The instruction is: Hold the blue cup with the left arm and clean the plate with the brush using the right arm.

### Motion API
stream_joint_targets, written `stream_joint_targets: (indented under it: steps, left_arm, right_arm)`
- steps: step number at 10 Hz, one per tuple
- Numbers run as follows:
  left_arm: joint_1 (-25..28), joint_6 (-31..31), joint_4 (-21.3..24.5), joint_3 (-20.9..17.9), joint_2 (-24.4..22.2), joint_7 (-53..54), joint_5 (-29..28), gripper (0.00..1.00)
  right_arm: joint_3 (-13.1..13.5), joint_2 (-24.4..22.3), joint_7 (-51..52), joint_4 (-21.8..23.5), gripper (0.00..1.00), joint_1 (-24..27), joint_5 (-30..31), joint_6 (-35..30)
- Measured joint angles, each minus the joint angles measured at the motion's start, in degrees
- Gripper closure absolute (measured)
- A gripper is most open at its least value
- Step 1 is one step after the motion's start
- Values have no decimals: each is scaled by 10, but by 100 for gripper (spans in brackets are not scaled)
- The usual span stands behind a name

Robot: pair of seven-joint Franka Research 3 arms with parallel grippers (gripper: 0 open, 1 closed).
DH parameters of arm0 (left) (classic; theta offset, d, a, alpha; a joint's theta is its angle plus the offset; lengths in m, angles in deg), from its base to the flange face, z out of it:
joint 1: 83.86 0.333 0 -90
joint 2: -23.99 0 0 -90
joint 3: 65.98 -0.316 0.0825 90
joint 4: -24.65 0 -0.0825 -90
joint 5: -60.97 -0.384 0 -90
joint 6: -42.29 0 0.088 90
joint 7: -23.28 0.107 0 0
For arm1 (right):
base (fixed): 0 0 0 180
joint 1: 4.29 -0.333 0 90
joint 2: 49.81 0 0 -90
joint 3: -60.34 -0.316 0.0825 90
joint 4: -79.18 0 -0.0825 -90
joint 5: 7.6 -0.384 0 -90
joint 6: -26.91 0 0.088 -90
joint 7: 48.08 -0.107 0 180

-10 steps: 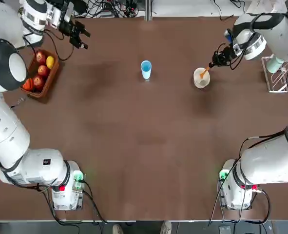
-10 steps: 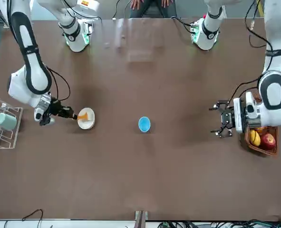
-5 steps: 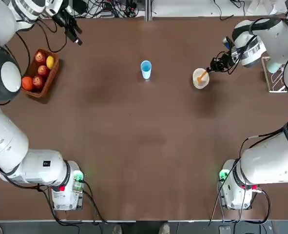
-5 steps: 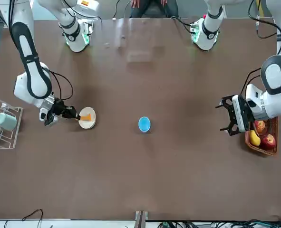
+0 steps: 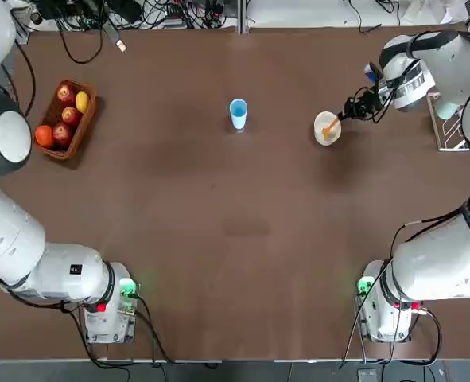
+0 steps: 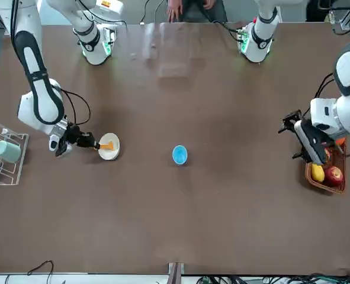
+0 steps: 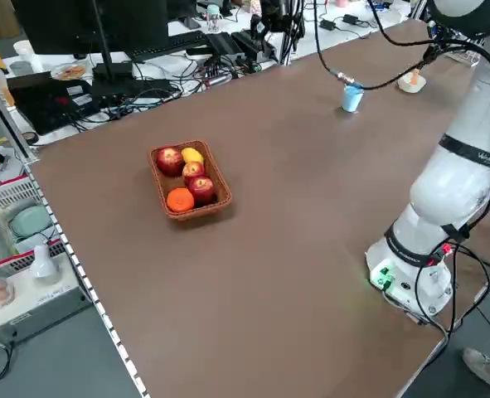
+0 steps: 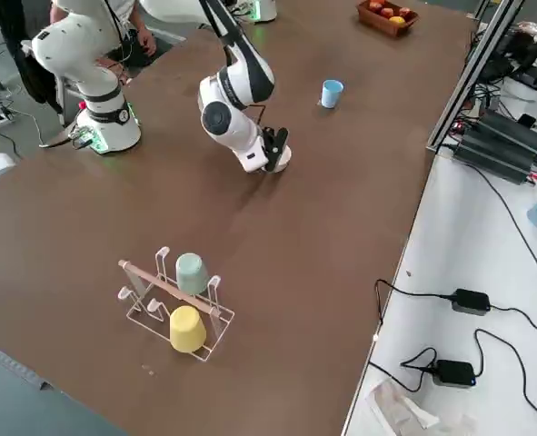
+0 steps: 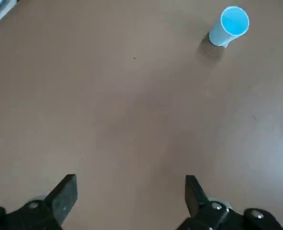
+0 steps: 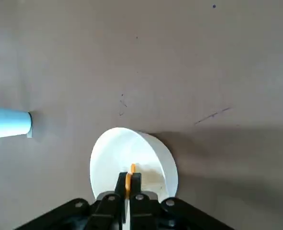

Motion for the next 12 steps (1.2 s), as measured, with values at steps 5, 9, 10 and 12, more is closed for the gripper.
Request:
stream_joint_targets:
  steps: [5,9,10,12]
  left_arm:
    - [1,-1,-6,-1,-51,-311,-74,0]
    - [3,-26,-13,-1,-69,-426,-102,0]
    - [2,-35,-17,0,-71,-427,-102,0]
    - [2,-47,-25,-1,-75,-437,-102,0]
  right_arm:
    - [0,2,2,1,86,1,0,0]
    - [1,12,4,0,73,3,-1,0]
    - [2,15,7,0,72,4,-1,0]
    - [2,17,17,0,67,10,-1,0]
